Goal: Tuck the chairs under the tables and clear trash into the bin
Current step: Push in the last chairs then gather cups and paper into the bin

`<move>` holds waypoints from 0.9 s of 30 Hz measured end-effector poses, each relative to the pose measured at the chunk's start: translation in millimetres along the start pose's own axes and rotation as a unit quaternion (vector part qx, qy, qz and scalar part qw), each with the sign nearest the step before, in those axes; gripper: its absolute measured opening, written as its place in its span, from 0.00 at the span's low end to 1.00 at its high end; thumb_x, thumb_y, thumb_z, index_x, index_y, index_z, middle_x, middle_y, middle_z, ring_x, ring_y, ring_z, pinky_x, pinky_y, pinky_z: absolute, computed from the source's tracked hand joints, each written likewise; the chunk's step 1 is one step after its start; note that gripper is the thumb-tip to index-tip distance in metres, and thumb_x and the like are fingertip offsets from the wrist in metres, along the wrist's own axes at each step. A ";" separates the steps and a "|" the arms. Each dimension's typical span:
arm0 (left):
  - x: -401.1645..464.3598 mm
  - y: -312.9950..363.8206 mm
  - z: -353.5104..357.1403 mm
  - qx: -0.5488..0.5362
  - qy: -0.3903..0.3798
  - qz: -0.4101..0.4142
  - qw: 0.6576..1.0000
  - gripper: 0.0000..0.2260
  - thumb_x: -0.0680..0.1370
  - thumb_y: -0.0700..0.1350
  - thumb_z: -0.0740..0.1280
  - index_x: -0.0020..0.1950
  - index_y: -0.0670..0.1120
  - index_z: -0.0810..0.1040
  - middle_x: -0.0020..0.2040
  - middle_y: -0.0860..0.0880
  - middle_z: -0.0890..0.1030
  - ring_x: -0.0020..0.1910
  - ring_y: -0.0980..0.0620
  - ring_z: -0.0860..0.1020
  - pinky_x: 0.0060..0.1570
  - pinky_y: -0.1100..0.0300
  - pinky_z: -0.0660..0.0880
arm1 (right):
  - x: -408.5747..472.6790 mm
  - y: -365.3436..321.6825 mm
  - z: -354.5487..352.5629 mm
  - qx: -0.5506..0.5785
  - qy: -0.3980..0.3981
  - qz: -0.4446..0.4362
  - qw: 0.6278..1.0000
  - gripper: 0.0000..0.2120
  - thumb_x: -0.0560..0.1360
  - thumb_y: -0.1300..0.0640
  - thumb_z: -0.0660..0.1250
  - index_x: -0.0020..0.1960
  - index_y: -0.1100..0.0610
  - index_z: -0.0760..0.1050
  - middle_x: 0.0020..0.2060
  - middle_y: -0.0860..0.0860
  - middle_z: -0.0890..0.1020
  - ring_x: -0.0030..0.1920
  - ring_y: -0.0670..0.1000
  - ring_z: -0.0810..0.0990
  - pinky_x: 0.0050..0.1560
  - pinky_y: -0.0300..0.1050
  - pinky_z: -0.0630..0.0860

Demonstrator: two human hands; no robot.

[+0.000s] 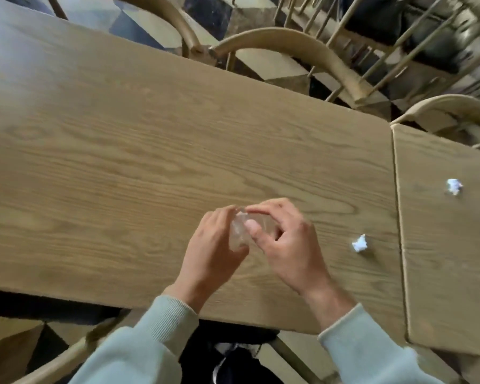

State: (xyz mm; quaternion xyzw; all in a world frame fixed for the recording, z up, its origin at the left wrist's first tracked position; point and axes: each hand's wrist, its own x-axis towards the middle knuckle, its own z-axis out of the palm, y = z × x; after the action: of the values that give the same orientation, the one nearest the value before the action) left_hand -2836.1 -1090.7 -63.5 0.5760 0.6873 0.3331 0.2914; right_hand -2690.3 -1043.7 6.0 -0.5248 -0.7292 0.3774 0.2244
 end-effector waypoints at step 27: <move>-9.9 142.1 169.5 0.117 -0.045 -0.047 0.991 0.27 0.71 0.41 0.78 0.67 0.50 0.75 0.56 0.56 0.79 0.58 0.50 0.76 0.55 0.58 0.67 | -57.7 210.1 -176.5 0.057 0.144 0.121 0.980 0.03 0.73 0.55 0.73 0.42 0.54 0.83 0.35 0.43 0.82 0.37 0.44 0.79 0.38 0.32 0.71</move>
State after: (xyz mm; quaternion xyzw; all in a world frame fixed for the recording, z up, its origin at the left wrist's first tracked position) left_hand -2616.6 -1063.6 -53.6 0.5874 0.7343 0.2097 0.2679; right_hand -2417.3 -1007.6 -46.7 -0.6445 -0.5974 0.3635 0.3091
